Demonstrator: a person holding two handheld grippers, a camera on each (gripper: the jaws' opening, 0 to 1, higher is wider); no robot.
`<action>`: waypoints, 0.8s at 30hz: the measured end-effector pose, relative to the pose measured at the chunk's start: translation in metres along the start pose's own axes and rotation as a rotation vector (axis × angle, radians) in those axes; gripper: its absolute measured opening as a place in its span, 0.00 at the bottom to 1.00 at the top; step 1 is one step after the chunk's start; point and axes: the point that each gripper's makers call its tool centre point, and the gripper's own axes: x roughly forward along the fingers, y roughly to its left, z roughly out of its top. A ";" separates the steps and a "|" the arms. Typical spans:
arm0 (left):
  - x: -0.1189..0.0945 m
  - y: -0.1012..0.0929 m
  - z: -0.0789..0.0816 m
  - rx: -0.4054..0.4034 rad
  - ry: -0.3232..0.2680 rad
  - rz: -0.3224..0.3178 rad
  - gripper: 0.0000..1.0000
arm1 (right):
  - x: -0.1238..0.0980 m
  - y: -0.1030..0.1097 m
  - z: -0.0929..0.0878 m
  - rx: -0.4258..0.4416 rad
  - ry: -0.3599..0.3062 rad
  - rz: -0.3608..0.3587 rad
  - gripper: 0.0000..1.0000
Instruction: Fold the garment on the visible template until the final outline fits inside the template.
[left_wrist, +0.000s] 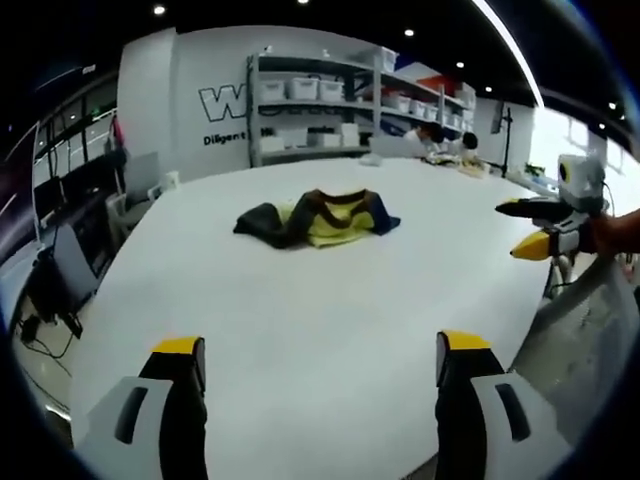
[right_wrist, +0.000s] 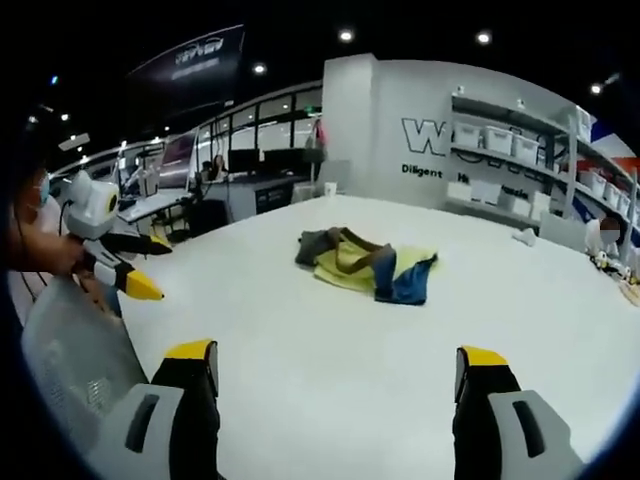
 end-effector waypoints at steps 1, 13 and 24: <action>0.000 0.001 0.000 -0.002 0.000 0.004 0.91 | 0.000 0.001 -0.001 0.003 0.004 0.002 0.95; 0.001 -0.001 0.000 0.021 0.016 0.009 0.90 | -0.003 0.002 0.002 0.005 -0.007 0.005 0.91; 0.005 -0.006 0.006 0.024 0.027 -0.034 0.89 | -0.002 -0.005 0.014 -0.017 -0.017 -0.010 0.89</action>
